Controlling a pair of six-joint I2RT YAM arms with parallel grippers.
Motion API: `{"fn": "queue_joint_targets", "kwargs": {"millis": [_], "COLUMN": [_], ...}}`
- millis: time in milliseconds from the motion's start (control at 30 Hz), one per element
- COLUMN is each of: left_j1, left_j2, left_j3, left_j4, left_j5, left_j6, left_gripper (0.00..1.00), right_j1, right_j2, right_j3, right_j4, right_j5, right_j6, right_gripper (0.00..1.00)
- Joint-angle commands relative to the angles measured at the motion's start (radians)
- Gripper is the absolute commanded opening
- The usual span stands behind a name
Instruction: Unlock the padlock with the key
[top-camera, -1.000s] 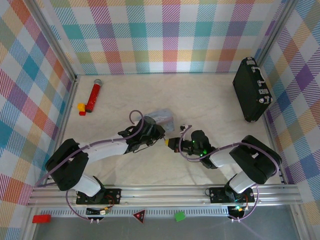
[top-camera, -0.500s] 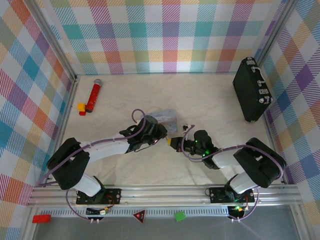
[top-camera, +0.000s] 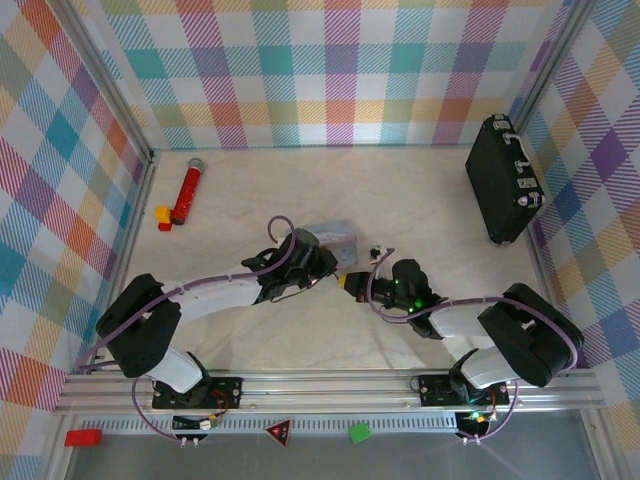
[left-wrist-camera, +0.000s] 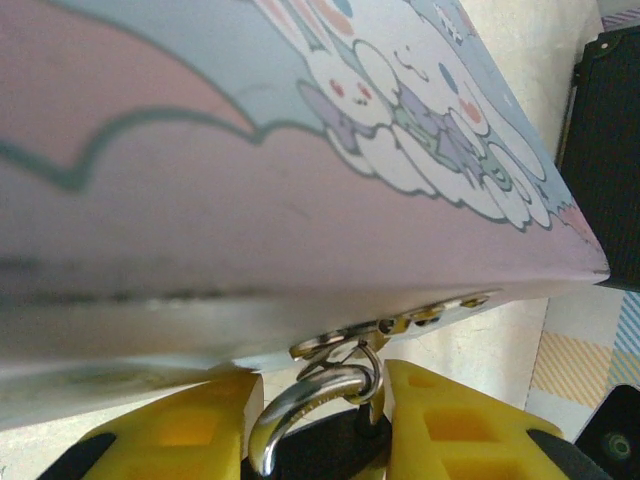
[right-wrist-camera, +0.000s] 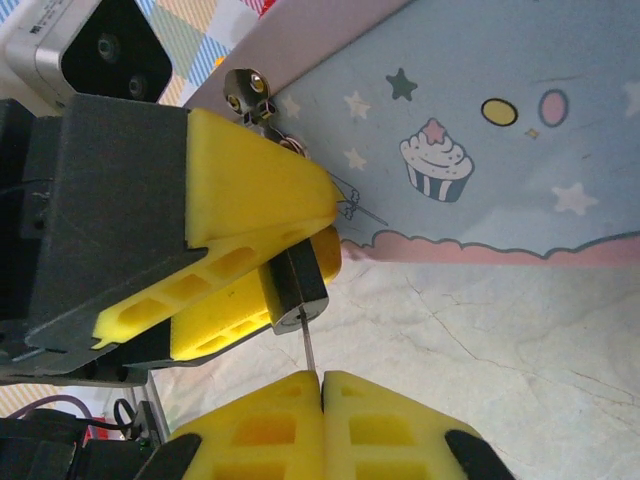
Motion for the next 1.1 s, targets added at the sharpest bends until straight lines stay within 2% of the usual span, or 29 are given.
{"fn": "queue_joint_targets", "kwargs": {"millis": [0,233,667,800,1067], "left_j1": [-0.113,-0.131,-0.127,-0.121,-0.109], "left_j2": [0.014,0.033,-0.015,-0.026,-0.050], "left_j3": [0.030,0.027,-0.021,-0.015,-0.028], "left_j4": [-0.044,0.032,0.122,0.110,0.093], "left_j5": [0.263,0.266,0.186,0.170,0.154], "left_j6": [0.043,0.003,-0.097,-0.091,-0.079], "left_gripper": [0.13,0.13,0.15,0.24,0.32], "right_j1": [-0.028,-0.024,-0.017,-0.017,-0.016], "right_j2": [-0.030,0.023,0.046,0.047,0.072], "right_j3": [0.054,0.059,0.036,0.030,0.025], "right_j4": [0.172,0.228,0.242,0.237,0.236], "right_j5": [0.130,0.108,0.114,0.107,0.096], "right_j6": [-0.018,0.018,0.031,0.032,0.039], "right_gripper": [0.00,0.00,0.00,0.00,0.00]}}
